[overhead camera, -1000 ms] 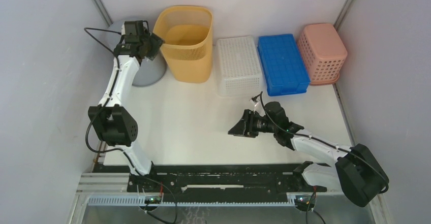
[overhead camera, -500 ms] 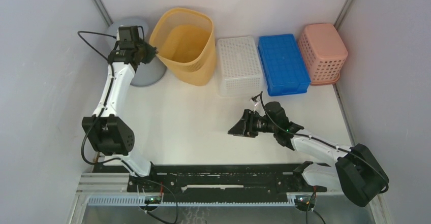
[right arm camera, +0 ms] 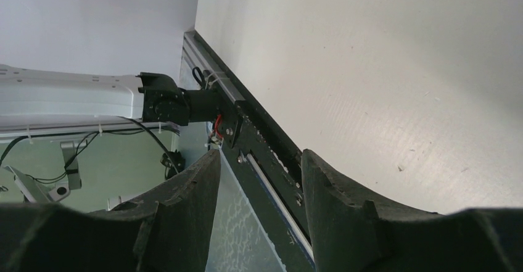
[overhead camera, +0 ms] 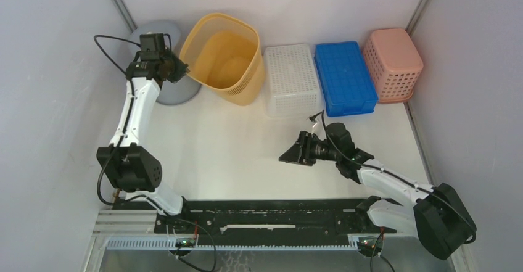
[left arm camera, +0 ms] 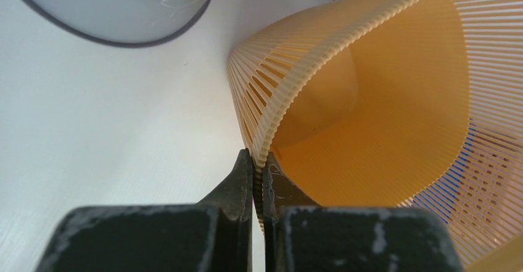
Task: Turn the large container upside down
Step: Move the container to the center of the board.
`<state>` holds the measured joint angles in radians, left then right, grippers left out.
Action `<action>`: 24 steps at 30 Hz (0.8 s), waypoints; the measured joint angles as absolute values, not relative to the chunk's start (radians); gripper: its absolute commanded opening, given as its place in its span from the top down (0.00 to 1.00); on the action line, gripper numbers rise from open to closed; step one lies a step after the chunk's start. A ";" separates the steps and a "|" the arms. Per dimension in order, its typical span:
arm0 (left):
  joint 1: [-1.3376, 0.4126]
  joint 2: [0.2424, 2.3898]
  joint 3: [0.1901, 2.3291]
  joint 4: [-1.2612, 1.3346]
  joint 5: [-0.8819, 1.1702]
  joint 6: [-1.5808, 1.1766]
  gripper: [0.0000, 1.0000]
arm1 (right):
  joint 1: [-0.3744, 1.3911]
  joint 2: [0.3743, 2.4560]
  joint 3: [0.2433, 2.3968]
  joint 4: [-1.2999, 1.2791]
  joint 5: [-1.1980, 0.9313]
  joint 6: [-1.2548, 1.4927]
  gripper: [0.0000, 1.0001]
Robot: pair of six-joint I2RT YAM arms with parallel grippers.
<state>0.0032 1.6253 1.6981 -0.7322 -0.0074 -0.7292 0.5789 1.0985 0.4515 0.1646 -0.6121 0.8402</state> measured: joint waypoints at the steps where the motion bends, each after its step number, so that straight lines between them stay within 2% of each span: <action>1: 0.003 1.619 1.698 -0.742 -0.003 -0.724 1.00 | 0.572 1.087 0.452 0.154 -0.613 0.838 0.41; 15: -0.004 1.388 1.622 -0.884 0.117 -0.613 0.98 | 0.501 0.916 0.532 -0.058 -0.617 0.767 0.40; 24: -0.006 1.238 1.539 -0.934 0.196 -0.575 0.92 | 0.472 0.810 0.635 -0.281 -0.573 0.660 0.40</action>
<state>-0.0063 1.2385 1.5387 -0.9340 0.1963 -0.5747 0.4717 0.8097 0.6350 -0.2810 -0.5732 0.6601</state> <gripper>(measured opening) 0.080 0.600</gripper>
